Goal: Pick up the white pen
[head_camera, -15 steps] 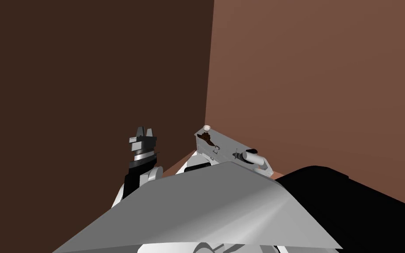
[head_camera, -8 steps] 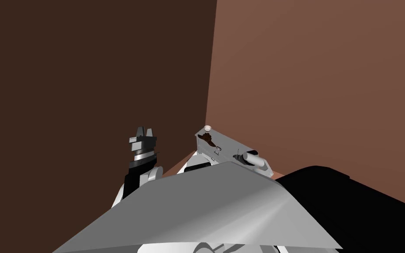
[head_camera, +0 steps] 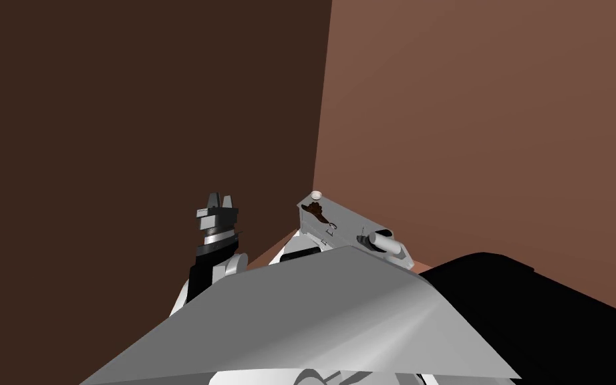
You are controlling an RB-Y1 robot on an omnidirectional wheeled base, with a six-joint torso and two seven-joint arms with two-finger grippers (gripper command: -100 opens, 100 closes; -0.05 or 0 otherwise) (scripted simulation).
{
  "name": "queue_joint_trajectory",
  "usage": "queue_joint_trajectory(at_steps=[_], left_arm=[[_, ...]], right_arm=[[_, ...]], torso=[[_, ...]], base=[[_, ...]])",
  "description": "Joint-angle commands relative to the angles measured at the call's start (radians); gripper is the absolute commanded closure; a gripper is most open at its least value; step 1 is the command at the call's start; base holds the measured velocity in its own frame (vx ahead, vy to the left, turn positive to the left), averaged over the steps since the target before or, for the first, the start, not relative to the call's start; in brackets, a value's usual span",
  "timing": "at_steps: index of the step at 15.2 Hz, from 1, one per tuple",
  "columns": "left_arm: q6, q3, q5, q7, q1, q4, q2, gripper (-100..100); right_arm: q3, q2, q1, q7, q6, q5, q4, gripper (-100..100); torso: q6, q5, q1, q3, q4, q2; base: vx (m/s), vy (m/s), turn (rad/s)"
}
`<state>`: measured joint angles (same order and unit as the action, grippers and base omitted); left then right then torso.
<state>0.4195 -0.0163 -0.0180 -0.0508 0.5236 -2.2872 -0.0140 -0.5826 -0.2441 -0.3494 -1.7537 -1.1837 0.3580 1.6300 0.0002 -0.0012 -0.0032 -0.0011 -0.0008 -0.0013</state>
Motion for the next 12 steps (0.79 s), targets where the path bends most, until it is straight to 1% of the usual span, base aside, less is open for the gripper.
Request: queue_joint_trajectory(at_steps=[1,2,3,7,8,9,10,12], left_arm=[[0.000,0.000,0.000,0.000,0.000,0.000,0.000,0],[0.000,0.000,0.000,0.000,0.000,0.000,0.000,0],[0.000,0.000,0.000,0.000,0.000,0.000,0.000,0],[0.000,0.000,0.000,0.000,0.000,0.000,0.000,0],[0.000,0.000,0.000,0.000,0.000,0.000,0.000,0],[0.000,0.000,0.000,0.000,0.000,0.000,0.000,0],[0.000,0.000,0.000,0.000,0.000,0.000,0.000,0],[0.000,0.000,0.000,0.000,0.000,0.000,0.000,0]], right_arm=[[0.000,0.000,0.000,0.000,0.000,0.000,0.000,100],[0.000,-0.001,0.001,0.000,0.000,0.000,0.001,100],[0.007,-0.001,-0.010,-0.012,-0.022,-0.001,0.031,100],[0.018,-0.003,-0.025,-0.031,-0.057,-0.002,0.081,100],[0.024,-0.004,-0.033,-0.041,-0.075,-0.002,0.106,100],[0.019,-0.003,-0.025,-0.032,-0.058,-0.003,0.083,100],[0.008,-0.016,-0.009,-0.038,-0.065,0.008,0.057,-100],[-0.003,-0.028,0.005,-0.044,-0.068,0.018,0.032,-100]], torso=[[0.000,0.000,0.000,0.000,0.000,0.000],[0.000,-0.002,-0.002,-0.001,-0.001,-0.001],[0.000,-0.003,-0.004,-0.001,-0.001,-0.001],[0.000,-0.003,-0.006,-0.002,-0.001,-0.002],[0.000,-0.003,-0.006,-0.002,-0.001,-0.002],[0.000,-0.003,-0.006,-0.002,-0.001,-0.002],[0.000,-0.003,-0.006,-0.002,-0.001,-0.002],[-0.001,-0.004,-0.009,0.000,0.000,0.001]], base=[[0.000,0.000,0.000],[0.000,0.000,0.000],[0.002,0.002,-0.036],[0.006,-0.004,-0.033],[0.006,-0.005,-0.023],[0.000,0.000,0.000],[-0.036,-0.020,0.197],[-0.091,-0.062,0.293]])
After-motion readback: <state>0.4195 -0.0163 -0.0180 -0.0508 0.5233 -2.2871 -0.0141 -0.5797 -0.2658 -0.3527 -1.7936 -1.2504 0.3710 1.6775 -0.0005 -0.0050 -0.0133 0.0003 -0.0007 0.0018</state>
